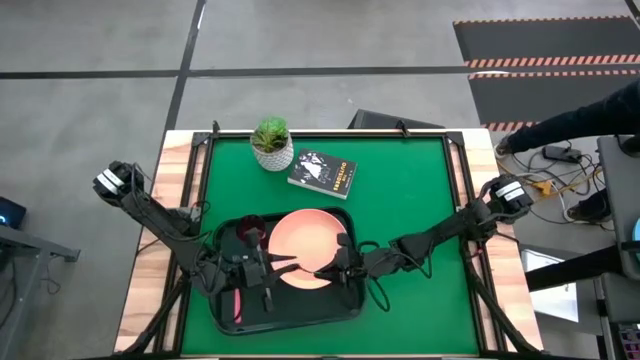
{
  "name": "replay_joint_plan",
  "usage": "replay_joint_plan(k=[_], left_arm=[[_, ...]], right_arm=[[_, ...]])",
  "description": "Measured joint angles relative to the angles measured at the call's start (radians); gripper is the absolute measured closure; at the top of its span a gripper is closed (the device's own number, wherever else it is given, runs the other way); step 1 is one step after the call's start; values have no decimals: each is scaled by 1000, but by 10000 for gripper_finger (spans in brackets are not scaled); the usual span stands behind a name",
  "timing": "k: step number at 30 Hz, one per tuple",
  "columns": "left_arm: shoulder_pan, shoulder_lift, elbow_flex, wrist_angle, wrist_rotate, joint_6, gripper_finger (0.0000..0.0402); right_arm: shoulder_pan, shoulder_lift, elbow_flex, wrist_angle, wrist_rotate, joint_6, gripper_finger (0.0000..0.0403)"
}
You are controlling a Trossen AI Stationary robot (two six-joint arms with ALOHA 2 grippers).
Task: Pick and place plate/cup/fork/spoon on tray
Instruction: Put the blue spoon on the black table tray to the right of the pink fork
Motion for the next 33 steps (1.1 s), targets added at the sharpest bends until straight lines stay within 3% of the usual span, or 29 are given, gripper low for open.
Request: replay_joint_plan(k=[15, 21, 29, 33], left_arm=[[-1, -80, 2, -1, -19, 86, 361], [-1, -170, -1, -1, -61, 105, 361], [0, -181, -5, -10, -51, -82, 361], [16, -123, -5, -20, -46, -220, 338]], right_arm=[[0, 16, -20, 83, 25, 67, 395], [0, 16, -111, 205, 145, 81, 395], [16, 17, -211, 522, 458, -213, 395], [18, 17, -204, 579, 498, -326, 395]])
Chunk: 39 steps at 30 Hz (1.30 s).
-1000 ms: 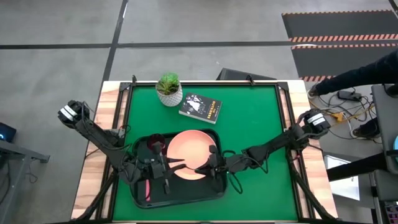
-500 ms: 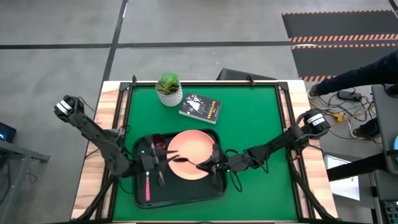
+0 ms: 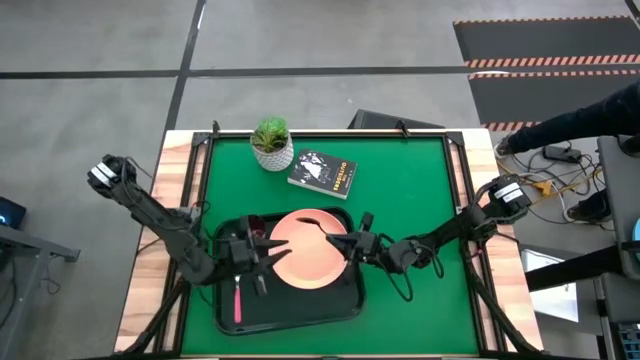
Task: Pick and place plate/cup/fork/spoon on tray
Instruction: Put the blue spoon on the black table tray to the right of the pink fork
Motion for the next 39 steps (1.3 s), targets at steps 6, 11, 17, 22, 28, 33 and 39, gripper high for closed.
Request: replay_joint_plan(k=[6, 11, 17, 22, 28, 33, 39], left_arm=[[57, 133, 0, 37, 1, -167, 262], [121, 240, 0, 165, -1, -192, 221], [168, 290, 0, 389, 200, -73, 224], [180, 288, 2, 441, 245, -57, 239], [199, 288, 2, 439, 245, -68, 272], [215, 288, 2, 439, 245, -68, 318], [236, 289, 2, 440, 257, -69, 389]], right_arm=[[14, 0, 34, 1, 1, -83, 395], [44, 0, 57, 1, 1, -172, 395], [57, 0, 70, 0, 12, -257, 395], [57, 0, 72, 1, 9, -285, 395], [57, 0, 73, 0, 8, -289, 395], [57, 0, 73, 1, 9, -287, 395], [54, 0, 73, -3, 18, -289, 395]])
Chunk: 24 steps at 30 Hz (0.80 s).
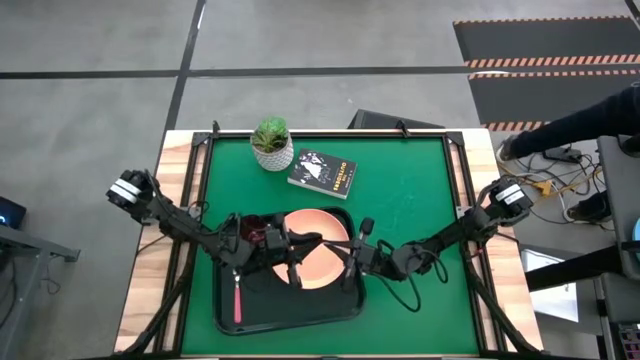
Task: Pick and place plate/cup/fork/spoon on tray
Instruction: Put the blue spoon on the black table tray to the right of the pink fork
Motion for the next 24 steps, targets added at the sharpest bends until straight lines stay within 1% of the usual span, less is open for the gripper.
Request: replay_joint_plan(k=[6, 13, 24], left_arm=[[5, 0, 0, 0, 21, 0, 400], [5, 1, 0, -2, 25, -1, 401], [9, 1, 1, -2, 25, -52, 401]], right_arm=[[-2, 0, 0, -6, 1, 17, 394], [-1, 0, 0, -14, 1, 17, 394], [0, 0, 0, -14, 1, 9, 394]])
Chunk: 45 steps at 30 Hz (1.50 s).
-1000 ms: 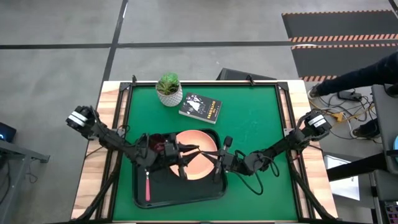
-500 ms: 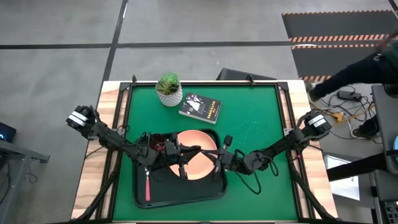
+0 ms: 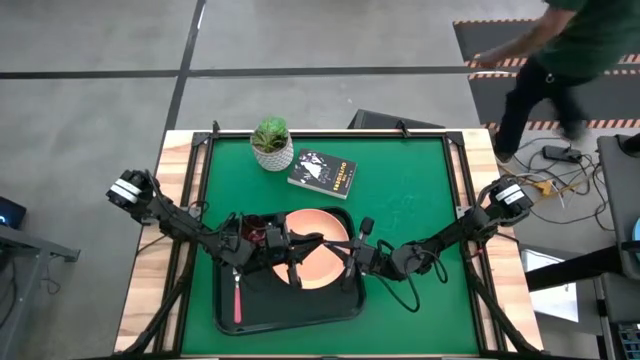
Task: Pick and place plate/cup/fork/spoon on tray
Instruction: Put the blue spoon on the black table tray to the right of the pink fork
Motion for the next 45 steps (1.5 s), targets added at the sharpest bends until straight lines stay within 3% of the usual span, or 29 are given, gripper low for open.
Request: replay_joint_plan(k=[10, 20, 26, 31, 37, 45], left_arm=[[17, 4, 0, 0, 44, 1, 398], [26, 4, 0, -46, 45, 2, 330], [30, 5, -1, -54, 47, 2, 325], [32, 5, 0, -54, 52, 2, 335], [32, 5, 0, -53, 57, 1, 393], [32, 5, 0, -60, 63, 2, 400]], right_arm=[[-3, 0, 0, -18, 1, 0, 394], [-3, 0, 0, -23, 12, 6, 394], [-3, 0, 0, -23, 15, 7, 394], [-3, 0, 0, -24, 17, 1, 394], [-4, 0, 0, -27, 22, 0, 394], [-4, 0, 0, -45, 16, 24, 394]])
